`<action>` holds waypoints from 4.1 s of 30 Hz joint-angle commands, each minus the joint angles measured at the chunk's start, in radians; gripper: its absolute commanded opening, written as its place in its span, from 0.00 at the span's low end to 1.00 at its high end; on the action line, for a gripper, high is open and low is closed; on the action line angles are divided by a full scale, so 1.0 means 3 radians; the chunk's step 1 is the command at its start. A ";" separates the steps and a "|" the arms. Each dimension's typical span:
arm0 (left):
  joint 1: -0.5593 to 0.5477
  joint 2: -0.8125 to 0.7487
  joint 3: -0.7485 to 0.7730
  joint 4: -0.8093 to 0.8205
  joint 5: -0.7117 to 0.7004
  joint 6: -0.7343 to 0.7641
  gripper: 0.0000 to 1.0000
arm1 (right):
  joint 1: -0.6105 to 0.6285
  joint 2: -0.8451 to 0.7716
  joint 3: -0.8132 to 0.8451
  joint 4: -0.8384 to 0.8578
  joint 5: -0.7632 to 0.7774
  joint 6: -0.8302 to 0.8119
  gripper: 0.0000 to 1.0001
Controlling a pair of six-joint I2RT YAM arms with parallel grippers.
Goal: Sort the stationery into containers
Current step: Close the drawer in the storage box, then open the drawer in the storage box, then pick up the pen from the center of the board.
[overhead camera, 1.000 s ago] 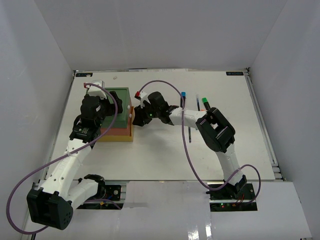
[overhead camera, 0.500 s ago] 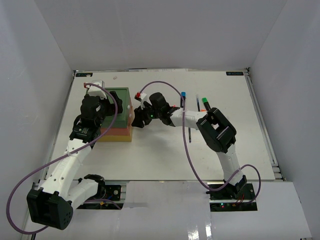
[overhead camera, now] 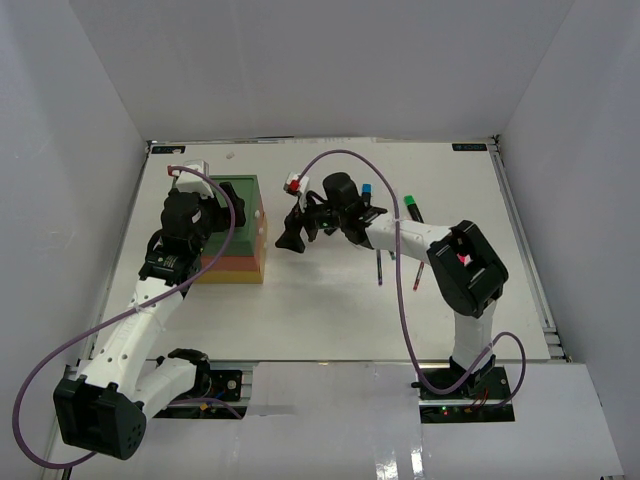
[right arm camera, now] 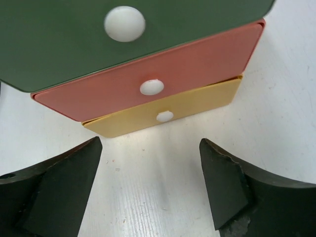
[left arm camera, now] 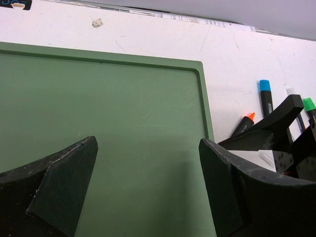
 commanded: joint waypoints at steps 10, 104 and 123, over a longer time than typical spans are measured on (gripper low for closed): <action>-0.0001 0.0051 -0.0031 -0.0310 0.0141 -0.0064 0.94 | 0.0015 0.0210 0.0417 -0.0044 -0.0512 -0.0721 0.91; -0.0001 0.0072 -0.0041 -0.0310 0.0100 -0.0059 0.95 | -0.0609 0.0066 0.0151 -0.0366 -0.0895 -0.1084 0.18; -0.0001 0.0066 -0.0031 -0.0316 0.0136 -0.0054 0.96 | -0.1211 -0.0726 -0.0360 -0.0458 0.0570 -0.0589 0.79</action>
